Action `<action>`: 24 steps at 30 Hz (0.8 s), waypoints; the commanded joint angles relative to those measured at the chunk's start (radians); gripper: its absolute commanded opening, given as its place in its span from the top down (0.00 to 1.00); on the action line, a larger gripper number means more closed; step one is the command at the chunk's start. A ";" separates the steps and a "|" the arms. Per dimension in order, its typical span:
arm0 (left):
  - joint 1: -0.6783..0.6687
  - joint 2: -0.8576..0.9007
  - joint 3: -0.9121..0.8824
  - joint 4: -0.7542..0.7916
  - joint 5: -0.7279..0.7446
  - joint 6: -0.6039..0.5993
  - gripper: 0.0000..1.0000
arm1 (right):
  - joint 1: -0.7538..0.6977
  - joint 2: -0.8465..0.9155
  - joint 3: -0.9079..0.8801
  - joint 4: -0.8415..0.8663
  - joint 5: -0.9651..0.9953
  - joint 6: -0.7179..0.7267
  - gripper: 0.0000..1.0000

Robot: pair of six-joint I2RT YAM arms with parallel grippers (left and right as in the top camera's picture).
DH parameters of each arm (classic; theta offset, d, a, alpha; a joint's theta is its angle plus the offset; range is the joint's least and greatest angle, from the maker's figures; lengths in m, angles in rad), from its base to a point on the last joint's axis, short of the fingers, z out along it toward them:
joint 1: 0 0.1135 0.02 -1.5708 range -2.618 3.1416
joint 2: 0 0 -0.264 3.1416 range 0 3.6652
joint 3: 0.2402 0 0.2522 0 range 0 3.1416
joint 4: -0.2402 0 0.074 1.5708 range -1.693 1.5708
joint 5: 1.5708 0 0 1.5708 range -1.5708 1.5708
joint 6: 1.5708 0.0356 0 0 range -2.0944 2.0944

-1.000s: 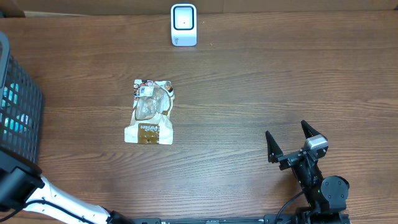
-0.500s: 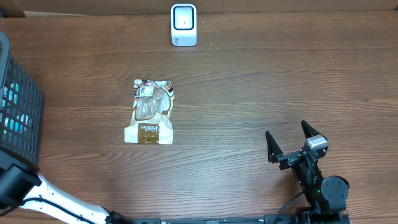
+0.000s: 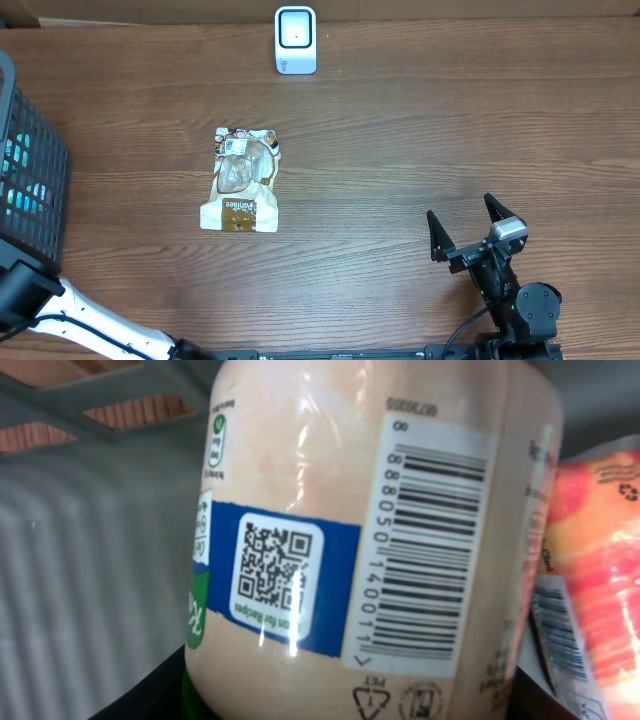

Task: Scan the item barcode
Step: 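Reach the left gripper into the basket and grasp the green-lidded jar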

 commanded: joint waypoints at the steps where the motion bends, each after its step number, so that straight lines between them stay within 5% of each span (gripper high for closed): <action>1: 0.010 -0.013 0.045 -0.035 0.002 0.023 0.74 | -0.002 -0.007 -0.010 0.004 -0.002 0.002 0.00; 13: 0.003 -0.153 0.314 -0.187 0.197 0.048 0.83 | -0.002 -0.007 -0.010 0.004 -0.002 0.002 0.00; 24: -0.106 -0.472 0.410 -0.234 0.351 0.106 0.88 | -0.002 -0.007 -0.010 0.004 -0.002 0.003 0.00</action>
